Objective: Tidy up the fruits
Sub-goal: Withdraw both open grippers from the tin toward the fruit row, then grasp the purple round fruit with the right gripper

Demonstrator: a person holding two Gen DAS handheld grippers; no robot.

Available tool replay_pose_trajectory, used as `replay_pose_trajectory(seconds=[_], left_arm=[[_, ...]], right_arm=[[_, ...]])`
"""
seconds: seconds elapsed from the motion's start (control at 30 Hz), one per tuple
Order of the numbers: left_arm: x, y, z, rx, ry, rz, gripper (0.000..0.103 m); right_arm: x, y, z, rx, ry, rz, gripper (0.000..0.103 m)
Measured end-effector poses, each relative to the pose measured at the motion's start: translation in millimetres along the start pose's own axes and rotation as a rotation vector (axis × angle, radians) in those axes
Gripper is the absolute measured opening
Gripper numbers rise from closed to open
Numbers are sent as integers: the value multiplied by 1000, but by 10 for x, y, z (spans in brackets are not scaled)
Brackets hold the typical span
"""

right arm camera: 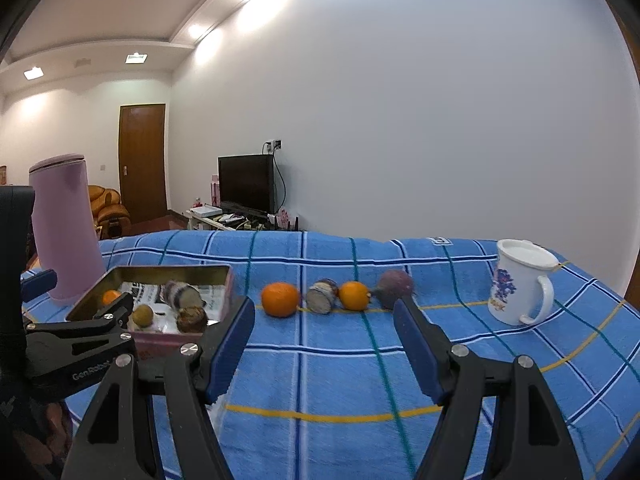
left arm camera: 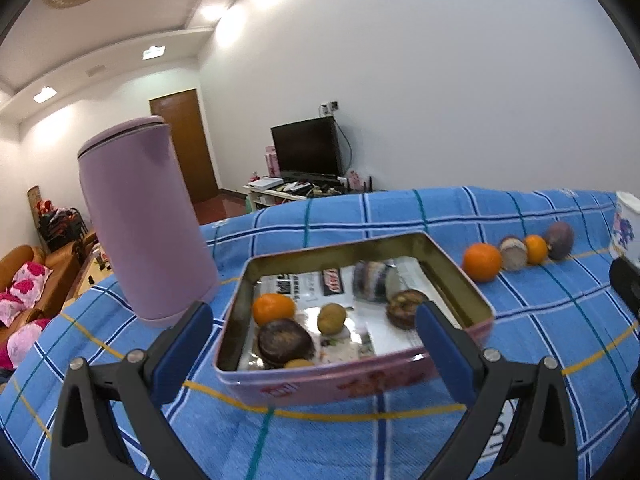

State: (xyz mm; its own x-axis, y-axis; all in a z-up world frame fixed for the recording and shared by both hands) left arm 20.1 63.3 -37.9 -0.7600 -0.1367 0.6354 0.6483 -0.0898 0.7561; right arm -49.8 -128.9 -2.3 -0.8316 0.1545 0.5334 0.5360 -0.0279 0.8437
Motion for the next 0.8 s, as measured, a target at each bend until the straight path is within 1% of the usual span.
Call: replay_pose_trajectory(seconds=[0.2,0.33,0.53,0.63,0.73,0.8], left_arm=[[94,-58,-288,-67,-20,7,103],[183,-106,-498,-93,-53,13,103],[257,-189,-836,-115,-119,56,103],[299,-233,-1010,-137,-142,74,103],[314,-279,-1220,-170,-167,102,103],[311,-299,-1340,-183,-184,120,103]], right_arm=[[71,-80,-382,-22,-15,10,73],[92,-118,-634,-40,-30,24,73],[84,-166,-938,-51,-54,53,73],[45,-192,-1074,-53,-53,83,73],[-48,-221,-1188,-38,-47,136,73],[-152,-242,-1257,-37,-23,184,73]])
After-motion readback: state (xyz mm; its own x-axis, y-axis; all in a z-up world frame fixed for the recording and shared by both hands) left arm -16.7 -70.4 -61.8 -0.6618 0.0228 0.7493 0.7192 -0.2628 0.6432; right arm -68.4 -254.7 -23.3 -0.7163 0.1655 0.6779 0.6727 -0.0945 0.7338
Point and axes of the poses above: each gripper's, at about its wrist camera, not at the fingertips, and x roughly against the way its jaws point, z to its left, y to its top, the point moved 8 cm from there along -x, roughly the way its jaws point, and after that the axes turned 14 degrees about z, right-handed, at the moved point
